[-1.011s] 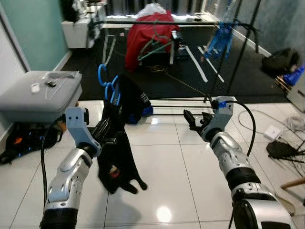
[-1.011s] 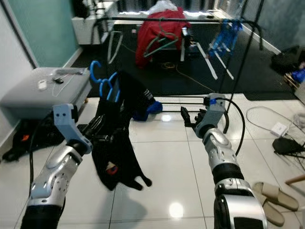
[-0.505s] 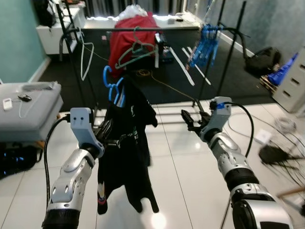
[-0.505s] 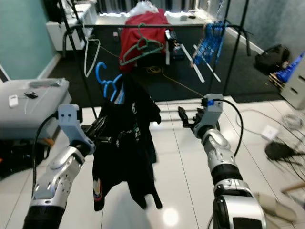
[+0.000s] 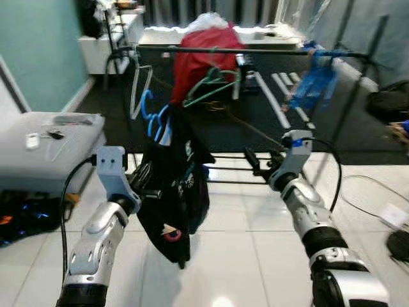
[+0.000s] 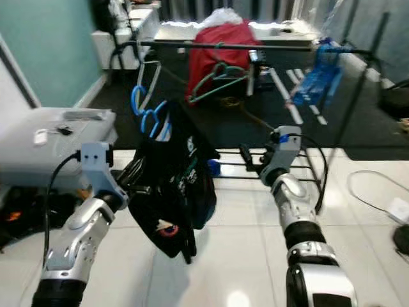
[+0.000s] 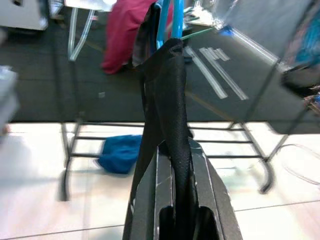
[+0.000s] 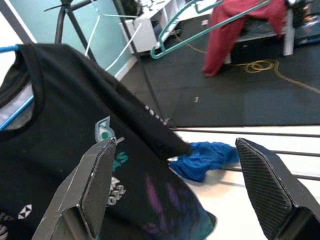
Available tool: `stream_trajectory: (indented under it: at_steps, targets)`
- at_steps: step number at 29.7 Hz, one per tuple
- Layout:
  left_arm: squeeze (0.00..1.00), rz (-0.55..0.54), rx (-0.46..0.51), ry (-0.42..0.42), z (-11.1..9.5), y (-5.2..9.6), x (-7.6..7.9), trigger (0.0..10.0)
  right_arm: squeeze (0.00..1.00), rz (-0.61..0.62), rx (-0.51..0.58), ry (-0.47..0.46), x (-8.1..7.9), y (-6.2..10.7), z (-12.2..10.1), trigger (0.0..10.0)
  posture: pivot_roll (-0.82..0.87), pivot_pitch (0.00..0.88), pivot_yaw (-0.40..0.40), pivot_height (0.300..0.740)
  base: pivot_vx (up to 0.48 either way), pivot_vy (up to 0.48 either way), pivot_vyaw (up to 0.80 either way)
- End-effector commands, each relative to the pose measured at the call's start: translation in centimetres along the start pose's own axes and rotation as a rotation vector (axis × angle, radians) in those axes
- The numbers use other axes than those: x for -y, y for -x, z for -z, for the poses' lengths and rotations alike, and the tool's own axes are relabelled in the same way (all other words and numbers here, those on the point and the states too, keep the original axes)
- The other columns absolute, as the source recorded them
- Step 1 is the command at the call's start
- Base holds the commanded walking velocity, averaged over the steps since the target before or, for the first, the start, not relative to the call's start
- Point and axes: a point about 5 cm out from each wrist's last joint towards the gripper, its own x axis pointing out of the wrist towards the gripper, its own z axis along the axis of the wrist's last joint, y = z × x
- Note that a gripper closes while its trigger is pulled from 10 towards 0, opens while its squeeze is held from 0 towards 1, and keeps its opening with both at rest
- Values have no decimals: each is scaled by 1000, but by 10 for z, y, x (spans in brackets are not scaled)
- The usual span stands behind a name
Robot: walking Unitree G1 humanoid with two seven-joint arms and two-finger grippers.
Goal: Hang hanger
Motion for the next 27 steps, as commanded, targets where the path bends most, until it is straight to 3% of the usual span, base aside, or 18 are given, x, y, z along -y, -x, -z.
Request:
stream_trajectory:
  at_steps: [1,12,27]
  targets:
    - [0,2,13,-56,-6,-1,3,10000,0,11,6,1,3,2,-1,10000,-71,24,-8,740,416,0,0]
    - [0,67,-2,-140,-7,-2,13,10000,0,20,6,-11,4,2,-1,10000,-71,31,0,740,417,0,0]
    - [0,72,-46,-207,-4,-10,22,10000,0,28,15,-17,4,2,-2,10000,-74,31,7,740,418,0,0]
